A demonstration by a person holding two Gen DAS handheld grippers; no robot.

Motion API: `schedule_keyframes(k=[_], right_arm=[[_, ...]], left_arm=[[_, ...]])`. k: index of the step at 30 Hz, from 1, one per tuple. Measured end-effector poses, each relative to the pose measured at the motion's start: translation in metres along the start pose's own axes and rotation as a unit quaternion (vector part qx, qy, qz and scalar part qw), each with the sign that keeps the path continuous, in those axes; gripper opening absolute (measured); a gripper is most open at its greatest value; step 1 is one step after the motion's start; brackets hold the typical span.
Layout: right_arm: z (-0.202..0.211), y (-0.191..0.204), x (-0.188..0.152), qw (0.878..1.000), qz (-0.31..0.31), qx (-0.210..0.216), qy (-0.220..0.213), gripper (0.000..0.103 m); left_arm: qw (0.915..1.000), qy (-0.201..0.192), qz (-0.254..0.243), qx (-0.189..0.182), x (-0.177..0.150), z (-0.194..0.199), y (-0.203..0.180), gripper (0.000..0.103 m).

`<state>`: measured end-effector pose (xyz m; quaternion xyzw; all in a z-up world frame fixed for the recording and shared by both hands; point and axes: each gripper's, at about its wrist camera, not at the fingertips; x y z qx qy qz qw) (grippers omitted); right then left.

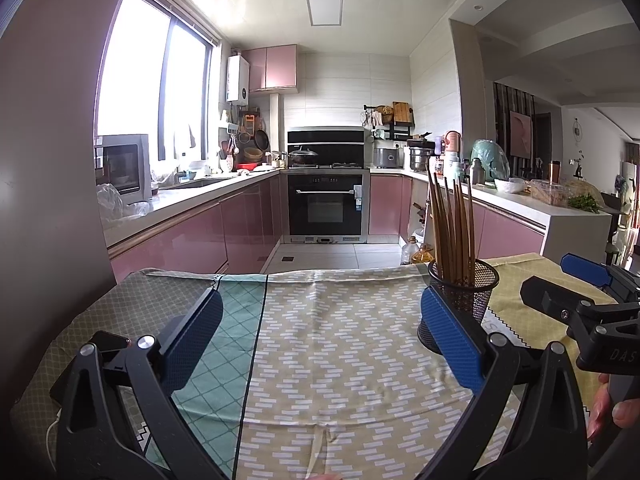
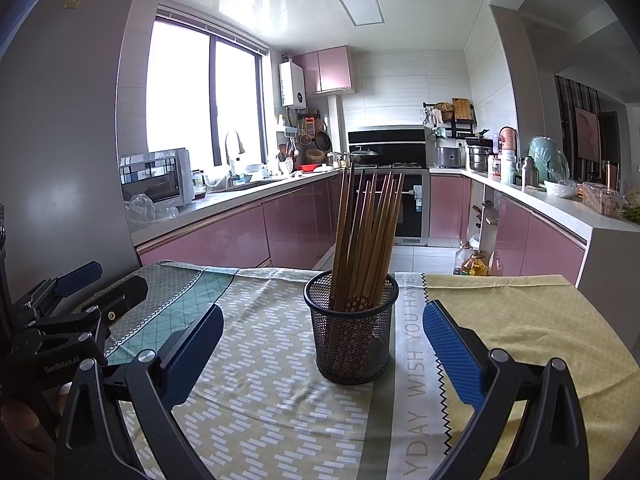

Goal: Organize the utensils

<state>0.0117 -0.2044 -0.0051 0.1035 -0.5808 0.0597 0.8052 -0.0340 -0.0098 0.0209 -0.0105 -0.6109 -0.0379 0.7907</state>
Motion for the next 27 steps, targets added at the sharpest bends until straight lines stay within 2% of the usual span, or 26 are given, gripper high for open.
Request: schedule_keyframes(k=[27], right_arm=[[-0.0034, 0.0000, -0.0031, 1.000, -0.001, 0.001, 0.005, 0.097]], left_arm=[[0.9999, -0.007, -0.007, 0.001, -0.0035, 0.0029, -0.0081, 0.098]])
Point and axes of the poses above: each gripper's, at about its wrist camera, not at the fingertips, and z roughly against the way its jaws point, y to its left, x to its top
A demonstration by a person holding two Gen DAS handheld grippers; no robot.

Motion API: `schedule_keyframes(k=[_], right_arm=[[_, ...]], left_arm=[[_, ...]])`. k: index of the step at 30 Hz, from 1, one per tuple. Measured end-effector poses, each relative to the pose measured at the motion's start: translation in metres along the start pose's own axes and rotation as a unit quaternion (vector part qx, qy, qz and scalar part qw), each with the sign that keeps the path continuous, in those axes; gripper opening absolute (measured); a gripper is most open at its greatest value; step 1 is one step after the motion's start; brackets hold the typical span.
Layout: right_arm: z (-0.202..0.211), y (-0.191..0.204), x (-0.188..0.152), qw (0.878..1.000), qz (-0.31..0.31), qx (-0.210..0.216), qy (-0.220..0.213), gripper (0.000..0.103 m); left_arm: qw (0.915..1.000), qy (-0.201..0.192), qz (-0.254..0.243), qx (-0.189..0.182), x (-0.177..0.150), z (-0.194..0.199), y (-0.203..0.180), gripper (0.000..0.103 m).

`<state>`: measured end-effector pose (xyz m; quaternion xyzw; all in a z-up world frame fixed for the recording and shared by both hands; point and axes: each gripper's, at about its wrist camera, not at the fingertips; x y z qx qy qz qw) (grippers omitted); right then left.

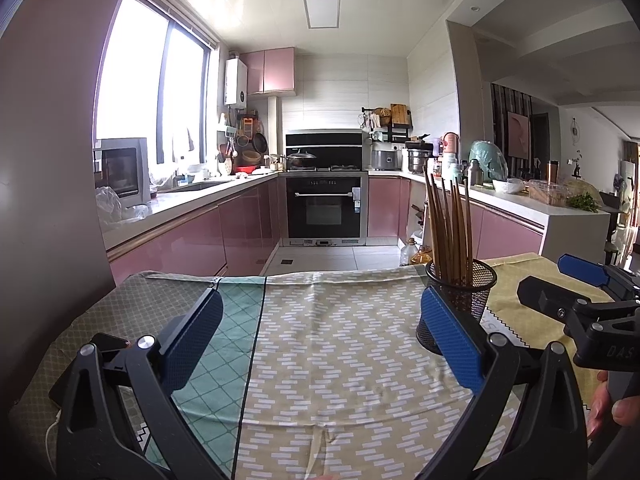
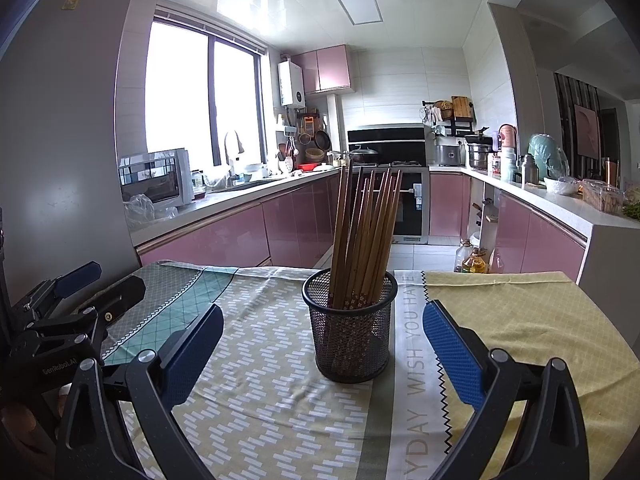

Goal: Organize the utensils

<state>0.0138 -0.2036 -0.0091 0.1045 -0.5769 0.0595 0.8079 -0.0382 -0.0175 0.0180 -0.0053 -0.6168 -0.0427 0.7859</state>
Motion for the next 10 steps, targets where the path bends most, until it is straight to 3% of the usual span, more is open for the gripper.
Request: schedule_keyframes(k=[6, 9, 10], right_arm=[[-0.004, -0.013, -0.003, 1.000, -0.005, -0.010, 0.016, 0.097], [-0.020, -0.044, -0.006, 0.997, -0.021, -0.032, 0.071, 0.097], [-0.020, -0.044, -0.006, 0.997, -0.021, -0.032, 0.071, 0.097]], left_arm=[[0.9996, 0.026, 0.008, 0.003, -0.003, -0.009, 0.003, 0.098], [0.9984, 0.054, 0.014, 0.001, -0.006, -0.021, 0.011, 0.098], [0.9975, 0.070, 0.014, 0.005, -0.009, -0.028, 0.015, 0.098]])
Point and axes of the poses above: each gripper's, at about its wrist camera, not at the fingertips, and z roughly against the way its jaws point, y to its left, x to its top
